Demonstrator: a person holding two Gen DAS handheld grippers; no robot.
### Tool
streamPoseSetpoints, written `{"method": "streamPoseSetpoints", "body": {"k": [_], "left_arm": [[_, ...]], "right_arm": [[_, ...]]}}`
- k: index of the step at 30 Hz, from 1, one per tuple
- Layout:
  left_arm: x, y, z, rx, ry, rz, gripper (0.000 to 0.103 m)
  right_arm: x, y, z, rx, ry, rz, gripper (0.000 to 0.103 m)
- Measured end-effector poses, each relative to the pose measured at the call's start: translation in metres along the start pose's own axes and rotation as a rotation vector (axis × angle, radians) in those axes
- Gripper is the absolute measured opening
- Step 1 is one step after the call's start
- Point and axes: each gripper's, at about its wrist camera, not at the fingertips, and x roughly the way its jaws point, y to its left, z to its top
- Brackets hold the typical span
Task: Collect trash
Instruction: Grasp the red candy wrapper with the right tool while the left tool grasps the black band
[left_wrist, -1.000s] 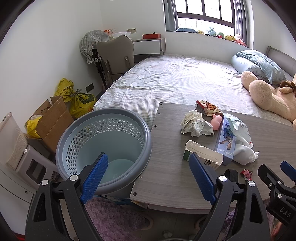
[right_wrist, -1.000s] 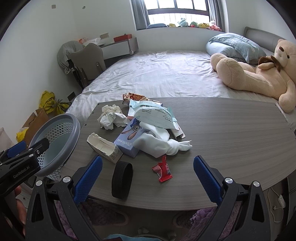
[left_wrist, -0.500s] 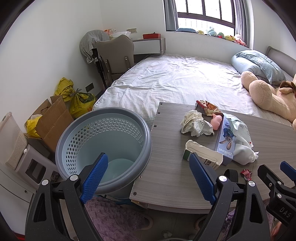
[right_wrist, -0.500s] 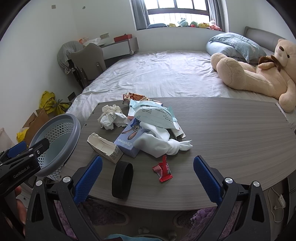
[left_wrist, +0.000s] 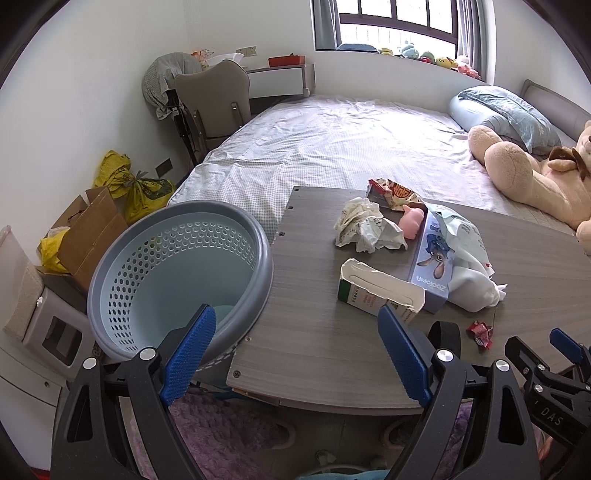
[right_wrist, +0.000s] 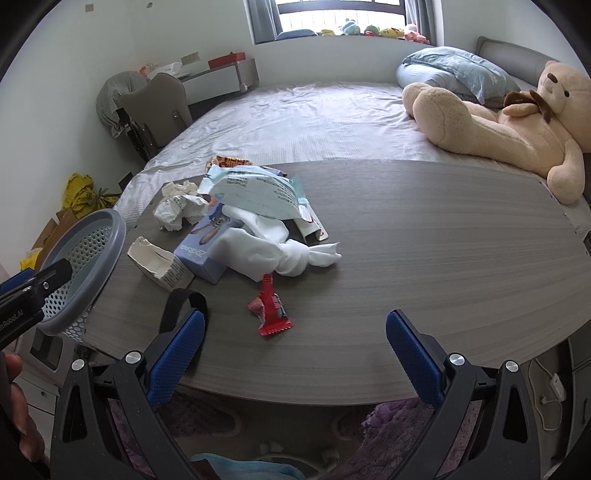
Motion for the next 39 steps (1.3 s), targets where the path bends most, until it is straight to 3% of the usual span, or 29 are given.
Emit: {"method": "streamPoseSetpoints", "body": {"k": [7,11,18,28,34,39], "left_arm": [[0.011,-0.017,-0.007,0.024,0.035,-0.014,0.085],[0.014,-0.020,-0.009,0.024,0.037,-0.008,0.085],[0.016,-0.023,-0.013,0.038,0.051,-0.018,0.085],[0.018,-0.031,-0.017,0.051,0.064,-0.042,0.085],[0.020,-0.035,-0.019,0.054,0.075,-0.056,0.085],[0.023,-0.040,-0.023,0.060,0.103,-0.085,0.085]], "right_arm": [[0.019,-0.002,-0.007,-0.031,0.002,-0.003,0.094],[0.026,0.000,-0.007,-0.054,0.012,0.008,0.083],[0.034,0.011,-0.005,-0.105,0.020,0.017,0.077],[0.043,0.019,-0.003,-0.143,0.036,0.014,0.055],[0.041,0.023,-0.005,-0.166,0.038,0.034,0.026],[0.033,0.018,-0.005,-0.133,0.035,0.082,0.024]]}}
